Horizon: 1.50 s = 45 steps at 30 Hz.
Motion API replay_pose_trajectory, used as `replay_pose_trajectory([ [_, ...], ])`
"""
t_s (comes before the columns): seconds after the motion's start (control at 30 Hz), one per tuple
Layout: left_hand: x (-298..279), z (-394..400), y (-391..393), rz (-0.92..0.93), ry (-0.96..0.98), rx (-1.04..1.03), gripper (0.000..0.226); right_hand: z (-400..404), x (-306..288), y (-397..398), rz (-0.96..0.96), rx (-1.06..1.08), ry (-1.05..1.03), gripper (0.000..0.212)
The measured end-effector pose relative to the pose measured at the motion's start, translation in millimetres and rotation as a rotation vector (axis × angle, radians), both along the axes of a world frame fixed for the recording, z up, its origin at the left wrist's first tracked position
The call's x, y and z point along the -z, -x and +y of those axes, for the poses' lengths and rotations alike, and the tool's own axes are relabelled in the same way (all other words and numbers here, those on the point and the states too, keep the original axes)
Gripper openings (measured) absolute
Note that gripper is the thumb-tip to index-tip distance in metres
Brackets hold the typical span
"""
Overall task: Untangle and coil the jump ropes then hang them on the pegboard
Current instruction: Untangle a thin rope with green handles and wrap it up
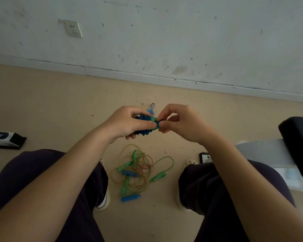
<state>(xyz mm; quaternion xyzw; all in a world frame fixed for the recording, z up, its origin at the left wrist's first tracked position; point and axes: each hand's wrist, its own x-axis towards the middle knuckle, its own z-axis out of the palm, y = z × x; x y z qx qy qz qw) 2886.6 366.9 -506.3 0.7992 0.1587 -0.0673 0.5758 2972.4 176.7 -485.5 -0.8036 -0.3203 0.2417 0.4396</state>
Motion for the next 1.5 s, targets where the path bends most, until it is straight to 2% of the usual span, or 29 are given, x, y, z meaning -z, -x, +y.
replay_pose_trajectory([
  [0.1, 1.3, -1.3, 0.0, 0.005, -0.014, 0.021, 0.032, 1.2, -0.9, -1.0, -0.142, 0.016, 0.090, 0.025],
  [0.17, 1.5, -1.6, -0.3, 0.005, -0.013, 0.027, 0.033, 0.9, -2.2, -1.7, -0.208, 0.047, 0.071, 0.026],
  [0.4, -3.5, -0.6, -0.9, -0.029, -0.011, 0.034, 0.025, -0.4, 0.9, -0.5, 0.159, 0.158, -0.160, 0.012],
  [0.67, -8.6, 3.3, -0.9, -0.066, 0.032, 0.104, 0.023, 0.3, 1.8, -2.4, 0.375, 0.219, -0.194, 0.009],
  [0.73, -6.1, 2.5, -1.3, -0.049, 0.002, 0.082, 0.022, 1.6, 1.6, -1.4, 0.322, 0.243, -0.178, 0.008],
  [0.9, -0.5, 3.9, -4.4, 0.025, -0.081, 0.009, 0.028, 5.2, 1.6, 5.6, 0.028, 0.248, -0.135, 0.007],
  [0.97, -2.6, 5.9, -4.1, 0.025, -0.043, 0.068, 0.025, 3.6, 1.0, 3.7, -0.008, 0.262, -0.140, 0.005],
  [1.07, -8.6, 7.5, -2.4, -0.028, 0.102, 0.108, 0.026, 0.4, -1.6, -2.4, 0.130, 0.299, -0.217, 0.006],
  [1.17, -8.2, 5.0, -4.0, -0.065, 0.161, -0.017, 0.035, 3.6, -3.6, -4.3, 0.242, 0.324, -0.322, 0.008],
  [1.27, -2.5, 0.4, -3.7, -0.045, 0.215, -0.116, 0.025, 8.2, -2.6, -3.1, 0.261, 0.334, -0.387, 0.004],
  [1.4, 0.0, -1.8, -1.4, -0.033, 0.301, -0.121, 0.016, 8.6, 1.9, -0.8, 0.234, 0.312, -0.342, 0.027],
  [1.5, 0.6, -2.2, -2.0, -0.045, 0.331, -0.130, 0.014, 8.2, 3.4, 0.3, 0.230, 0.286, -0.283, 0.016],
])
